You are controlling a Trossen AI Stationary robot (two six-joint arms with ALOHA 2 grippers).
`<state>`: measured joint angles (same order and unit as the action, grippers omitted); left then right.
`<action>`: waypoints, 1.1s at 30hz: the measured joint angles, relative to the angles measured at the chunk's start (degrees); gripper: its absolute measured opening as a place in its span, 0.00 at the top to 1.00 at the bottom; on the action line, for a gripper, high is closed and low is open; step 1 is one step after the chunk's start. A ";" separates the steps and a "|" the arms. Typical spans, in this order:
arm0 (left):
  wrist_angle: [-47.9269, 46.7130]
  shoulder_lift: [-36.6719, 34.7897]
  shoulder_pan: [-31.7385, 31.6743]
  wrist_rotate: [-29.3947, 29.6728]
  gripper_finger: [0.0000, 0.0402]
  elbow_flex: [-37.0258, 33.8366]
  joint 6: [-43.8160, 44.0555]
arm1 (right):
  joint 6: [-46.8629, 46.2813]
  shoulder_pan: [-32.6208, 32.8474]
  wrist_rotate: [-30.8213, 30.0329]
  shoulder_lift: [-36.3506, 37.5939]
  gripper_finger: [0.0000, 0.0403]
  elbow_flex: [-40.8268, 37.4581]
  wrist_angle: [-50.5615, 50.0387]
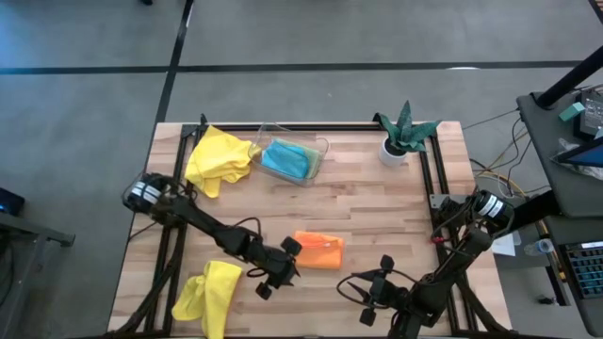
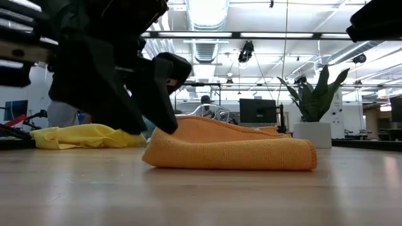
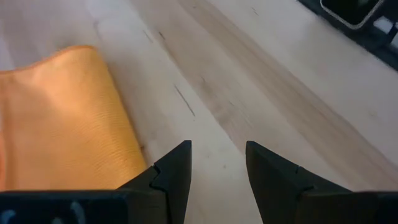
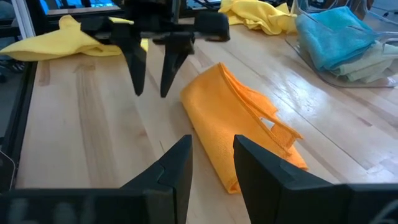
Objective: Fold microfiber towels
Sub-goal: Fold the orange towel
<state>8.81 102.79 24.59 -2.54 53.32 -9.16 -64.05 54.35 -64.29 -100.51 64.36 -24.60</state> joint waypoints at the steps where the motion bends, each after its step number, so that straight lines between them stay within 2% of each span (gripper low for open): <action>1: -0.51 -0.61 -0.17 0.12 0.66 -0.02 0.61 | 0.00 0.00 0.00 0.00 0.73 -0.07 0.00; 7: -1.56 -4.28 -1.34 1.97 0.66 -2.58 2.86 | -0.64 0.01 0.00 0.00 0.73 -0.27 0.10; 10: 1.36 -5.67 -2.07 6.26 0.66 -5.70 3.22 | -1.31 0.02 0.00 0.00 0.73 -0.31 0.06; 13: 10.58 -5.69 -3.77 10.57 0.66 -8.85 3.26 | -1.32 0.00 0.01 0.00 0.73 -0.50 -0.02; 16: 17.17 -4.81 -6.49 10.85 0.66 -10.80 3.57 | -2.01 -0.24 -0.07 0.00 0.73 -0.71 0.06; 23: 17.66 -4.57 -11.32 10.84 0.66 -12.85 4.84 | -1.99 -0.26 -0.17 0.00 0.73 -1.02 0.29; 33: 17.71 -4.56 -12.72 12.06 0.66 -13.07 4.80 | -1.87 -0.28 -0.17 0.00 0.73 -1.21 0.98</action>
<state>26.51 98.23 11.88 9.52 40.25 -4.36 -65.92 54.06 -64.47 -100.51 63.16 -23.62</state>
